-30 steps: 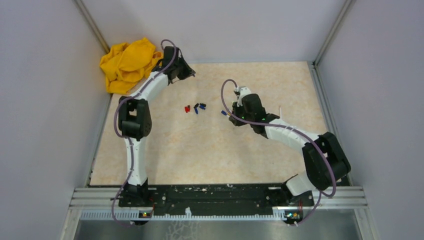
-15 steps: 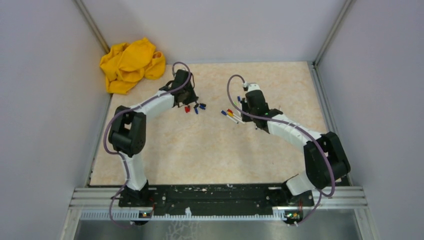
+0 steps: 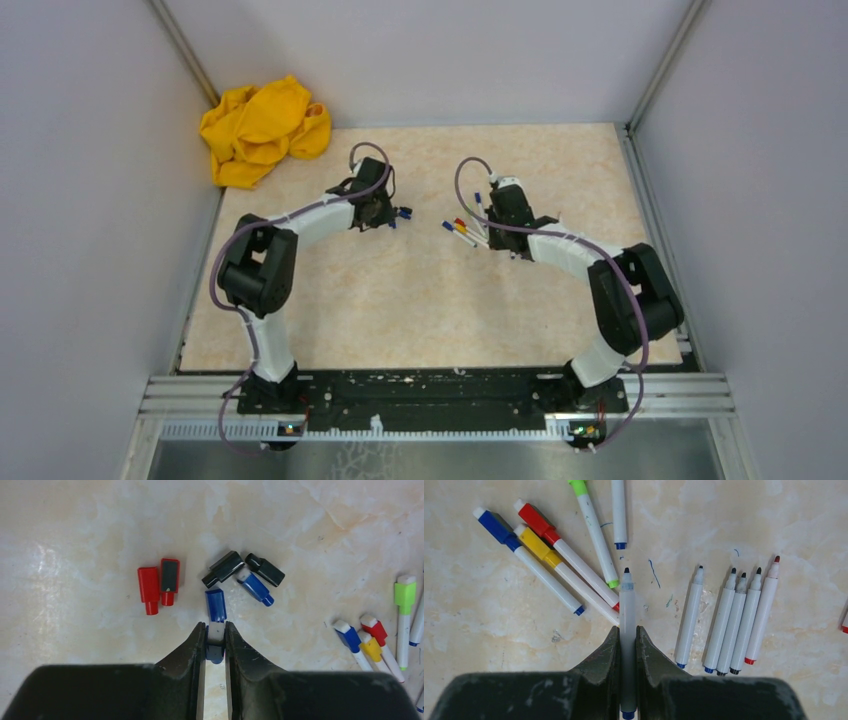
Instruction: Open the pen caps
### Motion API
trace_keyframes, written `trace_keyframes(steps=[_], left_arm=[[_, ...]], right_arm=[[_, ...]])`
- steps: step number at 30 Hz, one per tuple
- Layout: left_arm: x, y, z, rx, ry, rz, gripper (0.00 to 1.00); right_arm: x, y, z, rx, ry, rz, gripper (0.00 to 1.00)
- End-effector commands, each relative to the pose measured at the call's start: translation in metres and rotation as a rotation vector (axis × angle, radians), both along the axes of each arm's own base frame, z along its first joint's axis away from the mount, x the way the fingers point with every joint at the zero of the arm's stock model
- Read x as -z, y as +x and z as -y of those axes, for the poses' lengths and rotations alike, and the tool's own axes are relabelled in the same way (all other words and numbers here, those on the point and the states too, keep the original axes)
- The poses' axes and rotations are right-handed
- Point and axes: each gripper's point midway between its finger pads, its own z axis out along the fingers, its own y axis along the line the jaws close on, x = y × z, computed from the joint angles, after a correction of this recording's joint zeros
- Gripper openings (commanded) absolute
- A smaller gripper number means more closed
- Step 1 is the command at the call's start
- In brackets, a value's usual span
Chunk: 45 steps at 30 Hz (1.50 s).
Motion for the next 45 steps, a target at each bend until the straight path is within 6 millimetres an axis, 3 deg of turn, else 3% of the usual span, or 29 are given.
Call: trace_keyframes(steps=[1,12,22,30,35,45], left_arm=[[-0.016,0.000,-0.009,-0.032,0.006,0.049,0.23],[-0.003,-0.007,-0.011,-0.047,-0.003,0.018,0.42],[-0.012,-0.004,-0.006,-0.059,-0.041,0.038,0.43],[-0.033,0.003,0.002,-0.053,-0.084,0.081,0.43],[-0.040,0.004,0.005,-0.045,-0.104,0.092,0.43],[-0.043,0.003,0.008,-0.037,-0.122,0.098,0.43]], right_arm=[[-0.009,0.016,0.003,0.047,-0.001,0.036,0.00],[0.008,0.009,0.017,0.080,-0.043,-0.009,0.02],[0.027,0.005,0.029,0.112,-0.087,-0.055,0.08],[0.043,0.002,0.037,0.131,-0.122,-0.097,0.22],[0.041,0.001,0.041,0.143,-0.136,-0.094,0.28],[0.035,0.003,0.048,0.154,-0.173,-0.079,0.29]])
